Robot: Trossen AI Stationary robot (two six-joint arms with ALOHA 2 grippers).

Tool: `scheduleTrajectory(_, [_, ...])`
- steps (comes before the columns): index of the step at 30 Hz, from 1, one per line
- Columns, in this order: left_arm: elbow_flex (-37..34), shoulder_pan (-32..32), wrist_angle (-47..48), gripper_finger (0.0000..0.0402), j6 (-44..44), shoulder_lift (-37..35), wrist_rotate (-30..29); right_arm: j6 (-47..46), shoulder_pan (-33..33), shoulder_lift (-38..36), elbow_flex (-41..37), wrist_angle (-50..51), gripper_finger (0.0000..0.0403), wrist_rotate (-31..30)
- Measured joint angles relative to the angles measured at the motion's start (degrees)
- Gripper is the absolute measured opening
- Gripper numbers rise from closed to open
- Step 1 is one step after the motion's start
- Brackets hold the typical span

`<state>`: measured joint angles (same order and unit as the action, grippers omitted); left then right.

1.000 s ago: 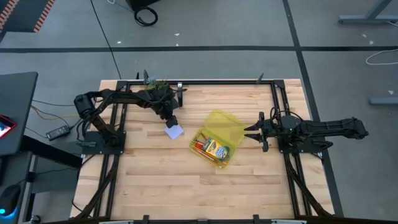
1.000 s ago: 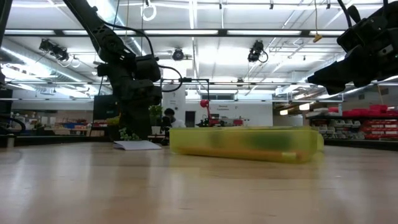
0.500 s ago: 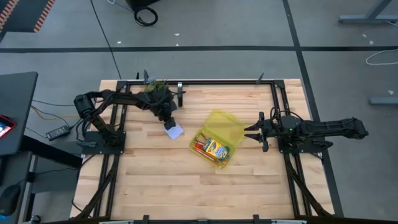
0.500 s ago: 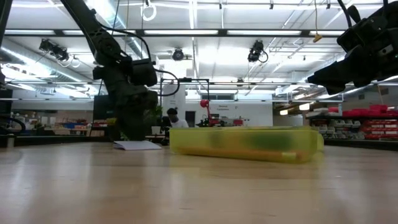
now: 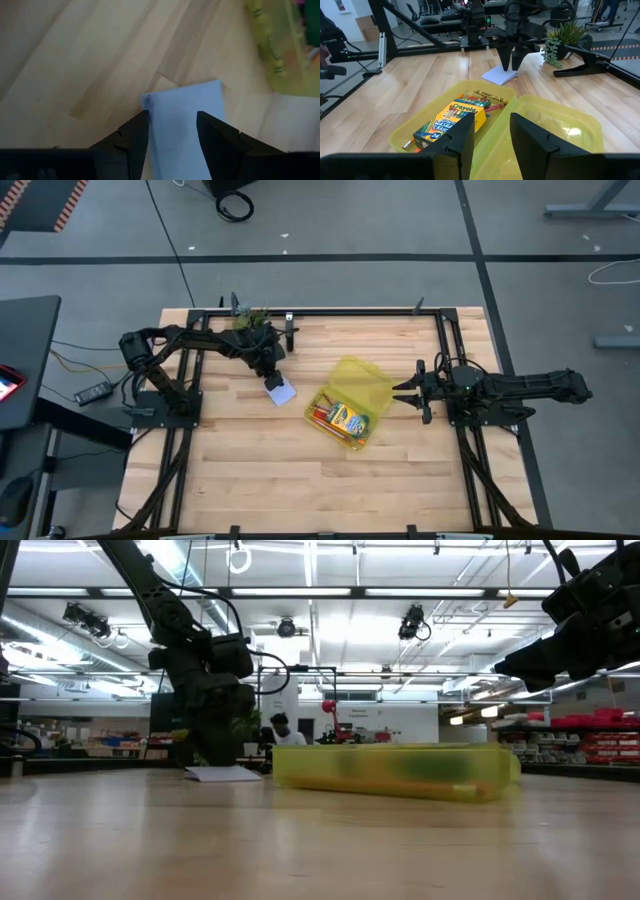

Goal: Pack school essentials
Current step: Put the white sticky notes into the yellow supply box

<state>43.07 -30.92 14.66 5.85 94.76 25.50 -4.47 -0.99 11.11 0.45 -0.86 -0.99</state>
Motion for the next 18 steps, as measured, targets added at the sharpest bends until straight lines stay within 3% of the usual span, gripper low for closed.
scheduleTrajectory(18, [0.0,0.0,-0.4,0.0173,2.6,0.0,8.3,0.0,0.0,0.0,0.0,0.0,0.0131,0.0])
